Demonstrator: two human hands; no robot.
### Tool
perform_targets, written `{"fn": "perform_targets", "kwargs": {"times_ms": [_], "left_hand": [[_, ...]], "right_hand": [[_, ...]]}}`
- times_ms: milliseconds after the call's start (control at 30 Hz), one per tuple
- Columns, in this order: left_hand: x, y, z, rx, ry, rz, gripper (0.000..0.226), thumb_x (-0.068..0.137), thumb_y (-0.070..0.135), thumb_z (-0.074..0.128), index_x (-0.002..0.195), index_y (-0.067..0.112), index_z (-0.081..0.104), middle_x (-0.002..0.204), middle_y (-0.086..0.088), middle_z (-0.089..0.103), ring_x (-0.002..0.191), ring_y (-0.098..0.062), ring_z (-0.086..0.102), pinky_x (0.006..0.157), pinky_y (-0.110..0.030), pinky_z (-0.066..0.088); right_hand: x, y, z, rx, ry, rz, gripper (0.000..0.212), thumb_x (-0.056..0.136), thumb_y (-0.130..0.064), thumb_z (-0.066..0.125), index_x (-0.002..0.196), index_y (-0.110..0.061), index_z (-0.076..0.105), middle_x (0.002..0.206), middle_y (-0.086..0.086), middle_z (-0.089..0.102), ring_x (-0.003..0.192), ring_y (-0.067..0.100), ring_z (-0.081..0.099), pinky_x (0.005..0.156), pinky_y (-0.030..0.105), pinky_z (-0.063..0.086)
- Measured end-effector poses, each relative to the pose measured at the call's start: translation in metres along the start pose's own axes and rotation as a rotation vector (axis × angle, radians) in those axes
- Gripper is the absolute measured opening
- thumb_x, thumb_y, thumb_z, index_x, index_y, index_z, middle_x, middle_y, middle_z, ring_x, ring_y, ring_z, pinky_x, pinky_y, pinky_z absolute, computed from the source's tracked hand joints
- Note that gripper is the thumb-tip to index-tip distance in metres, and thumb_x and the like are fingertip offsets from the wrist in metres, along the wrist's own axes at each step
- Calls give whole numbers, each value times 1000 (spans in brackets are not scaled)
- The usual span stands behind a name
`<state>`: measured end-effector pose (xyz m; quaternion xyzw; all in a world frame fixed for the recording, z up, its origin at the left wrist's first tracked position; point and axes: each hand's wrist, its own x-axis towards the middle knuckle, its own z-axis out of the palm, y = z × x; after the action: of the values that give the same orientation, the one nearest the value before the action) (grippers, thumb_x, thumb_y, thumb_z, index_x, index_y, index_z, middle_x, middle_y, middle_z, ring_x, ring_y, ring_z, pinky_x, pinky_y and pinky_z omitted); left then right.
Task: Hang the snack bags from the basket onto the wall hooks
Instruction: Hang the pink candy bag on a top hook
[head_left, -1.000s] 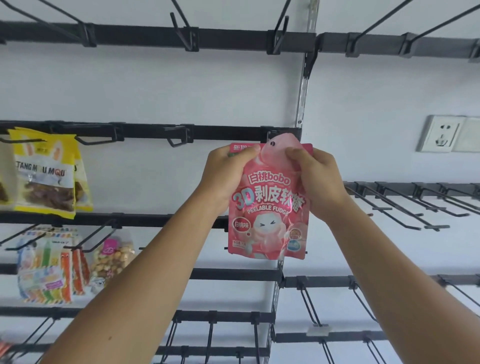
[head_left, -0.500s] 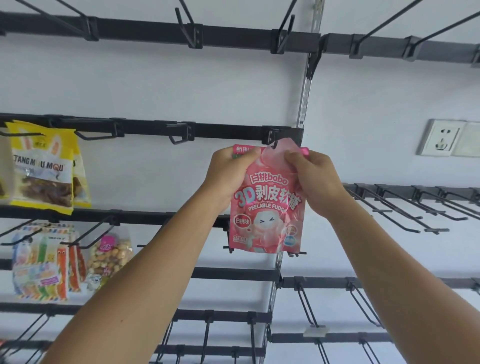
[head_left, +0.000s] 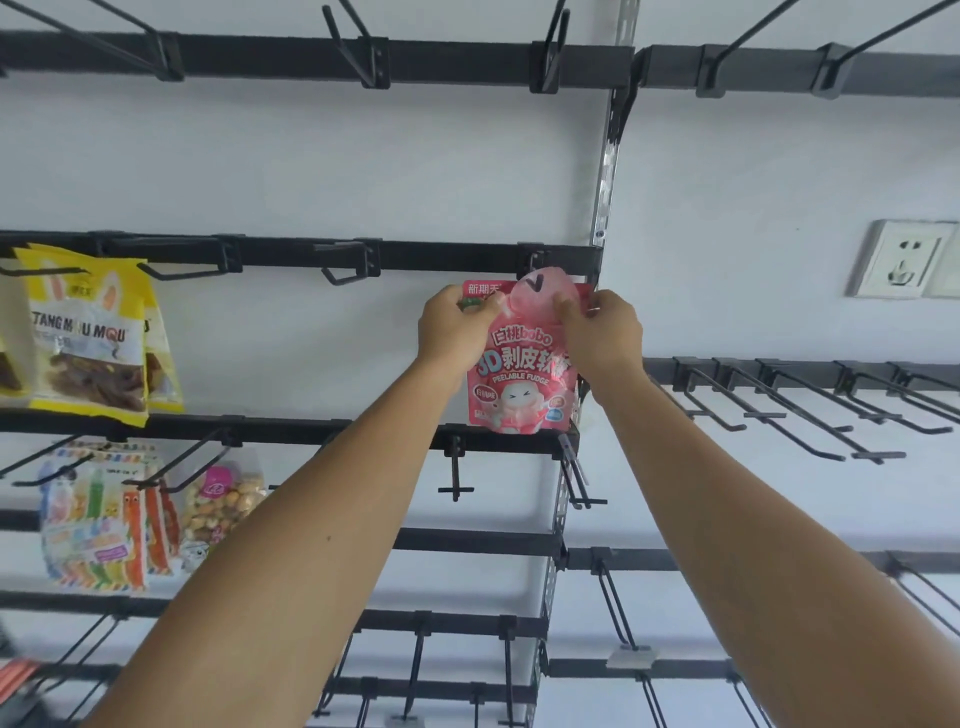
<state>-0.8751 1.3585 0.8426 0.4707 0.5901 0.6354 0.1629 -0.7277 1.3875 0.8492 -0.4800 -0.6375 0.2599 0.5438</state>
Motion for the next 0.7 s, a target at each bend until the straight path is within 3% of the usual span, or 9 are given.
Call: {"fn": "perform_targets", "kwargs": {"times_ms": [100,233,367,467,600,700], "left_hand": [[0,-1,1,57,17,2,29,95,39,65,111,15,61,107,-2,71,95,-19,69,78,-32,57],[-5,-4,1,152,26,36,32,96,38,63,114,12,58,112,-3,70,99,-20,68,66,-21,50],[-20,-10,-7,272,39,101,45,97,32,63,134,11,48,133,-7,61,116,-23,63,86,-31,54],[-39,-14,-17,438,66,213,56,98,32,61,145,12,39,149,-7,47,130,-24,52,101,-35,48],[-70,-20,-40,653,24,320,53,100,30,55,148,14,37,154,-6,39,137,-25,42,103,-38,45],[-91,-23,-67,783,-15,372,51,101,30,52,148,14,39,154,-5,40,138,-26,40,102,-41,45]], "right_hand": [[-3,1,2,-24,8,-1,32,100,-37,55,118,-10,59,95,2,59,68,9,51,54,22,37],[-9,2,-1,-7,-8,-1,38,100,-35,54,129,-10,53,103,0,56,84,18,54,69,26,40],[-20,4,-4,27,2,-64,39,99,-27,56,134,-13,48,112,-2,58,90,15,59,72,24,44],[-34,6,0,-21,60,-154,46,96,-21,54,139,-12,44,134,5,50,115,24,54,88,31,44],[-74,6,9,-272,147,-274,65,94,-17,51,152,-9,26,157,11,27,140,31,28,106,40,36],[-107,1,14,-474,104,-299,73,93,-21,53,155,-9,17,164,13,13,148,33,13,120,46,22]]}}
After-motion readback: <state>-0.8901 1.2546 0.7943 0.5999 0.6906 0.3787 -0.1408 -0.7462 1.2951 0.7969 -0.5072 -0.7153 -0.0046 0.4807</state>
